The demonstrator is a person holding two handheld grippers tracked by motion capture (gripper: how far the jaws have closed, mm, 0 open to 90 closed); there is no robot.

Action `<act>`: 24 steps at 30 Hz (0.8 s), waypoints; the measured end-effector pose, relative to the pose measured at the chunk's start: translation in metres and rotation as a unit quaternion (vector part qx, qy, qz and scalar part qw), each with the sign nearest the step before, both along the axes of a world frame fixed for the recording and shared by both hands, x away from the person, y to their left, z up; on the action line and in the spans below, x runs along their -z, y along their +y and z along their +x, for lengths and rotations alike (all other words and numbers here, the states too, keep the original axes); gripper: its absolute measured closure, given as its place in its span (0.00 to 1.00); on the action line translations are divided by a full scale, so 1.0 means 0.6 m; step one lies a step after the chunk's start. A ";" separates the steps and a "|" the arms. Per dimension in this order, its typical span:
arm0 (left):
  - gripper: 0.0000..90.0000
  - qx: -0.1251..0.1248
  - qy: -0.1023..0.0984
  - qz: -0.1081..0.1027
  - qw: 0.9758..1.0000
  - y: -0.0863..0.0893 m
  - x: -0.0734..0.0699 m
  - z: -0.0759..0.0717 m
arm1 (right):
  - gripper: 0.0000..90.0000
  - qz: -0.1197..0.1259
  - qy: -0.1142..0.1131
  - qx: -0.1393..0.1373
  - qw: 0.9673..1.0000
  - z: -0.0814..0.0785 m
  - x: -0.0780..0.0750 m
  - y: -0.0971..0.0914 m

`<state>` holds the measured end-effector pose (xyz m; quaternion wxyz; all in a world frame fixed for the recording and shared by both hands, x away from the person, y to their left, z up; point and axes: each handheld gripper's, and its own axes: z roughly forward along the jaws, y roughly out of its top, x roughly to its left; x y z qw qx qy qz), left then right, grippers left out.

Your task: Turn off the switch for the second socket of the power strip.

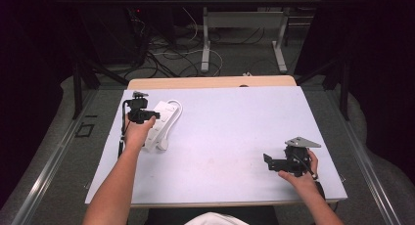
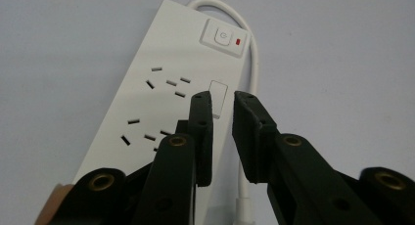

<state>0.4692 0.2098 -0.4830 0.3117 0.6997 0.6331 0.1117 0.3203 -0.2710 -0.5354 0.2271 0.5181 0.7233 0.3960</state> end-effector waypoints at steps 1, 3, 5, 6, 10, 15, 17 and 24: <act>0.89 0.000 0.006 0.002 1.000 0.001 0.000 0.000 | 0.00 0.002 0.001 0.001 1.000 0.000 0.000 0.000; 0.90 0.001 0.019 0.007 1.000 0.002 0.004 0.002 | 0.00 0.002 0.001 0.001 1.000 0.000 0.000 0.000; 0.90 0.000 0.026 0.010 1.000 0.003 0.007 0.003 | 0.00 0.001 0.001 0.002 1.000 0.000 0.000 0.001; 0.91 0.000 0.026 0.010 1.000 0.003 0.007 0.003 | 0.00 0.002 0.002 0.000 1.000 0.000 0.000 0.000; 0.92 -0.003 0.040 0.010 0.999 0.004 0.013 0.005 | 0.00 0.000 0.001 -0.001 1.000 0.000 0.000 0.000; 0.92 -0.007 0.050 0.015 0.999 0.005 0.021 0.007 | 0.00 0.002 0.003 -0.002 1.000 0.000 0.001 0.001; 0.93 -0.009 0.061 0.016 0.998 0.005 0.021 0.008 | 0.00 0.002 0.003 -0.002 1.000 0.000 0.001 0.001; 0.95 -0.013 0.067 0.021 0.997 0.005 0.024 0.009 | 0.00 0.002 0.004 -0.002 1.000 0.000 0.001 0.001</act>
